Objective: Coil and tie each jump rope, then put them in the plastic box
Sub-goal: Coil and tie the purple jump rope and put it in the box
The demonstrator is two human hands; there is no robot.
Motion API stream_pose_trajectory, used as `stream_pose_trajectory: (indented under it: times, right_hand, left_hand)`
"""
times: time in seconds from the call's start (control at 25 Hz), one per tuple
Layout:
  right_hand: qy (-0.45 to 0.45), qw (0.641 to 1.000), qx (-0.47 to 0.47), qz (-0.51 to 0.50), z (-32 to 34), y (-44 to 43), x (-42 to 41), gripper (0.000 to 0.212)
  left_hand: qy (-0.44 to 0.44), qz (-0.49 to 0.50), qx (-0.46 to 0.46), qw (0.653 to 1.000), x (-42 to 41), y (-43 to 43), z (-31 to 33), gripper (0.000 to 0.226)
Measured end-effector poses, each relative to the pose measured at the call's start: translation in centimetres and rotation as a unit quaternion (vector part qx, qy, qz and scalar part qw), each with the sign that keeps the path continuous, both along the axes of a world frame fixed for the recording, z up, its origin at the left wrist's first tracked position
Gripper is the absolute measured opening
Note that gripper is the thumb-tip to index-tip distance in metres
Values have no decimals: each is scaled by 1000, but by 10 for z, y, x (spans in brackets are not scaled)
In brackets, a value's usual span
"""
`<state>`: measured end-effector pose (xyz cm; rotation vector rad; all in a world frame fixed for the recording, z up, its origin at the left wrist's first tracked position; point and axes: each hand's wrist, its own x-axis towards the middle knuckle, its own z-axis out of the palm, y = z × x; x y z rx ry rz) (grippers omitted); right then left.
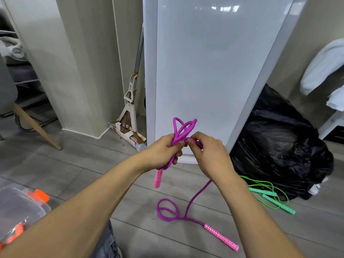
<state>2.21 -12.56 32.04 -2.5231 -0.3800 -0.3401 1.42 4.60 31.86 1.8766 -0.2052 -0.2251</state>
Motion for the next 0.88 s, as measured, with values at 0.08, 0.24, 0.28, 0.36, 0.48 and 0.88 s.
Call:
stream_pose_trajectory:
  times: [0.08,0.24,0.28,0.36,0.48,0.88]
  right_hand:
    - [6,1000,1,2,1,1,-1,21]
    - [9,1000,3,-6,3,2,-3,26]
    - [14,1000,2,-11,4,2,-3,29]
    - [27,1000,4,-15,5,1,-3,33]
    - [50,999,16,-10,6,-6,0,31]
    - [64,978,-24,-198,-4,-61,27,30]
  left_hand:
    - [25,-24,-14,999,-1,0,-2,14]
    - [114,-41,-141,983,-2,5,1,14]
    - [137,-43,-167,975,-3,5,2,10]
    - [171,-32,-184,967,-2,4,3,5]
    - [158,6,-144,977,1,5,2,18]
    - [51,264,-290,919,28,31,-1,10]
